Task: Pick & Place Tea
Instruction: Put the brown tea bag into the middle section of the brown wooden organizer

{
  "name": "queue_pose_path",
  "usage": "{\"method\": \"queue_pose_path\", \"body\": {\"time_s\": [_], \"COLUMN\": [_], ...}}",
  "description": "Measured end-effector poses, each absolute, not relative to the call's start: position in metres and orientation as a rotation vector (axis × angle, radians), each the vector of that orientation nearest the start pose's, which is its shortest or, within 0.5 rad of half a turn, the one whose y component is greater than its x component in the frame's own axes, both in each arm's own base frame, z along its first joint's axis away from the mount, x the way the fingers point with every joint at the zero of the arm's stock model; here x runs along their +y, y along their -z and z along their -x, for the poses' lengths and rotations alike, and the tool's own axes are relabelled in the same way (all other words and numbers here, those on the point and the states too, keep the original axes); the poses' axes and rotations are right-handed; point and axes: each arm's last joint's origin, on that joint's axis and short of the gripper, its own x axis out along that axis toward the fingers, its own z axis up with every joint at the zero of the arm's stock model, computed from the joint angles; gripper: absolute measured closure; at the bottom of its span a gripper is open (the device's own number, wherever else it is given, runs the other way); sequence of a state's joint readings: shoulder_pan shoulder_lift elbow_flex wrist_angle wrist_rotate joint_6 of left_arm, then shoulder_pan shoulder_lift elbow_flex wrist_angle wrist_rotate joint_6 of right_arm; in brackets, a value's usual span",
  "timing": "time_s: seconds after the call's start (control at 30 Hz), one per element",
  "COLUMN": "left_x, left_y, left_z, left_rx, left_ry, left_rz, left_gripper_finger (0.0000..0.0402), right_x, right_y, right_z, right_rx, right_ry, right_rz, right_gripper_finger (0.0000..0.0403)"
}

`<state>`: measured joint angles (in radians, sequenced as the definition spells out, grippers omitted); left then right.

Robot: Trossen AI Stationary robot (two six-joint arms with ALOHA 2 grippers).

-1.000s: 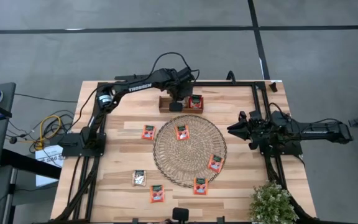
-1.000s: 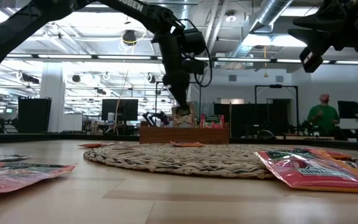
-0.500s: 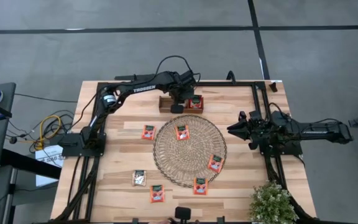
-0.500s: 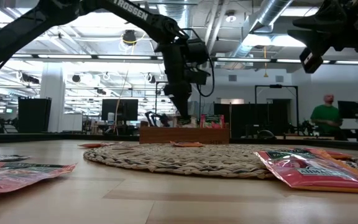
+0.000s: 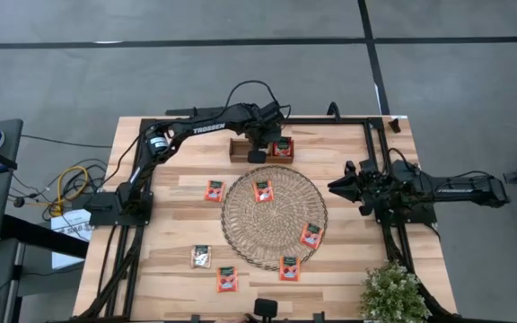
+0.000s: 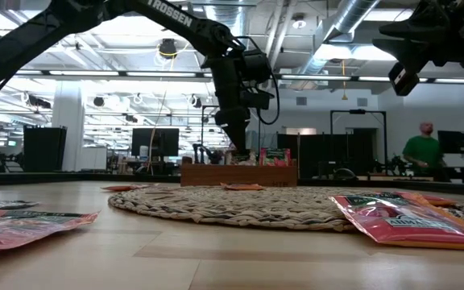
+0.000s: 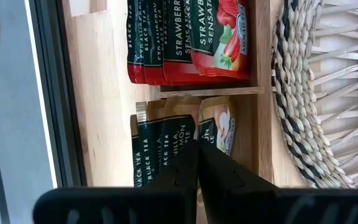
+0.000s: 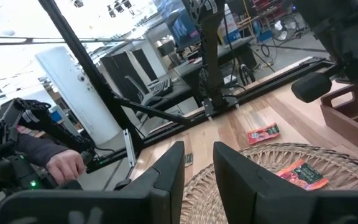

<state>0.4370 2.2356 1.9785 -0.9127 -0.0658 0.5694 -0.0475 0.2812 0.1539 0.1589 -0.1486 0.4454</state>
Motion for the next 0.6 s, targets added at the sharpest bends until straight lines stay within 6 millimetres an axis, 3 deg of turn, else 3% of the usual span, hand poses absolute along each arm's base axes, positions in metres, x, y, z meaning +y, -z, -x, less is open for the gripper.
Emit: {"method": "queue_pose_path", "body": {"time_s": [0.6], "left_x": [0.1939], "left_y": [-0.2180], "left_z": [-0.4310], "left_rx": [1.250], "left_ry": [-0.100], "left_rz": [-0.306], "left_gripper_finger": [0.0387], "right_x": [-0.0010], "right_y": [-0.2079], "right_z": [-0.1135], "right_rx": [-0.007], "right_ry": [-0.107], "right_rz": [-0.442], "right_gripper_finger": [0.0324]}}
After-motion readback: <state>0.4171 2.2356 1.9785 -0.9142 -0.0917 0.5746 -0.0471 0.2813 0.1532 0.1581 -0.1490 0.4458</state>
